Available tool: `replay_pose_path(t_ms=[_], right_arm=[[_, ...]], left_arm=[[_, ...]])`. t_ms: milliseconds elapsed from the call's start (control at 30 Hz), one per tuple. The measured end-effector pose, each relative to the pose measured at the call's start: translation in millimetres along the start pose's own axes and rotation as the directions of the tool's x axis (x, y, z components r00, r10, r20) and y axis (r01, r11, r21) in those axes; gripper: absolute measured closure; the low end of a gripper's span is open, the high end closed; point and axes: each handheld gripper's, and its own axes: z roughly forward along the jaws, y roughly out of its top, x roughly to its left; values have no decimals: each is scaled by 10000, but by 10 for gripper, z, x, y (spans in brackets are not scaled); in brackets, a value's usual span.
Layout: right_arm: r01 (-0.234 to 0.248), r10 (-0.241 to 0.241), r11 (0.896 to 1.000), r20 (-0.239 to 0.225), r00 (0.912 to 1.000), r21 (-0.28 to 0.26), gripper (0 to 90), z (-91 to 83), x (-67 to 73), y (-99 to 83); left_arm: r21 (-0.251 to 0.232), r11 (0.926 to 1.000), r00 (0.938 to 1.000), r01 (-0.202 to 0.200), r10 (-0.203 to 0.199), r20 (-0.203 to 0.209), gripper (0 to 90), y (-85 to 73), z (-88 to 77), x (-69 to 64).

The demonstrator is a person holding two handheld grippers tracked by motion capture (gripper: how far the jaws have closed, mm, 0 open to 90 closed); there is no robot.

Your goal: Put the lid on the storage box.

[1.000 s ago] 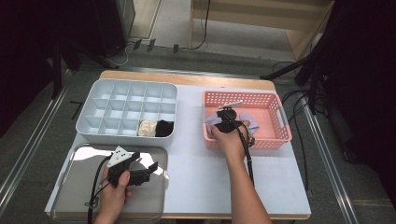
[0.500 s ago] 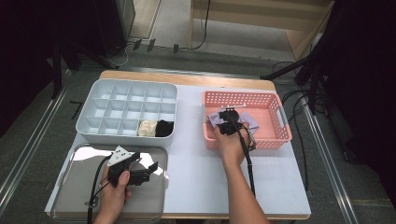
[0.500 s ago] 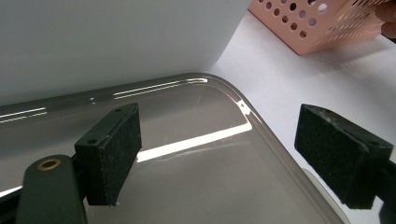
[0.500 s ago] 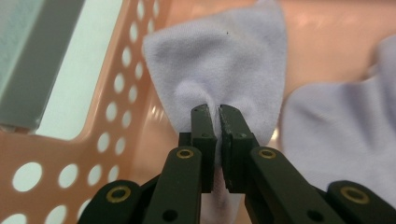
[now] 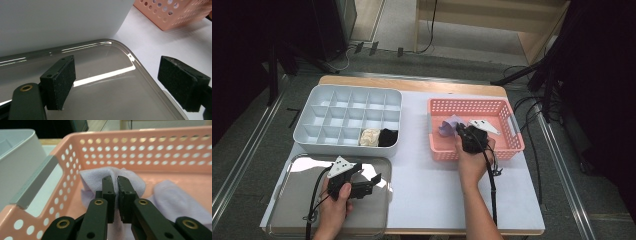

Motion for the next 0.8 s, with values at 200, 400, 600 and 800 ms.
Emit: replay_pose_path(t_ms=[200,400,600,800], right_arm=[[-187,224,9980,614,9979,-595,852,-123,-162,12],[-376,526,9964,2051,9773,-763,850,-193,-291,-11],[-375,492,9964,1587,9861,-759,846,-172,-389,0],[-276,355,9981,1447,9888,-558,753,-131,-382,8]], left_arm=[[-18,10000,10000,-9,9,6,157,0,0,0],[43,10000,10000,-26,26,-30,157,3,0,-3],[37,10000,10000,-21,21,-22,157,3,0,-2],[30,10000,10000,-29,29,-27,157,3,-1,-3]])
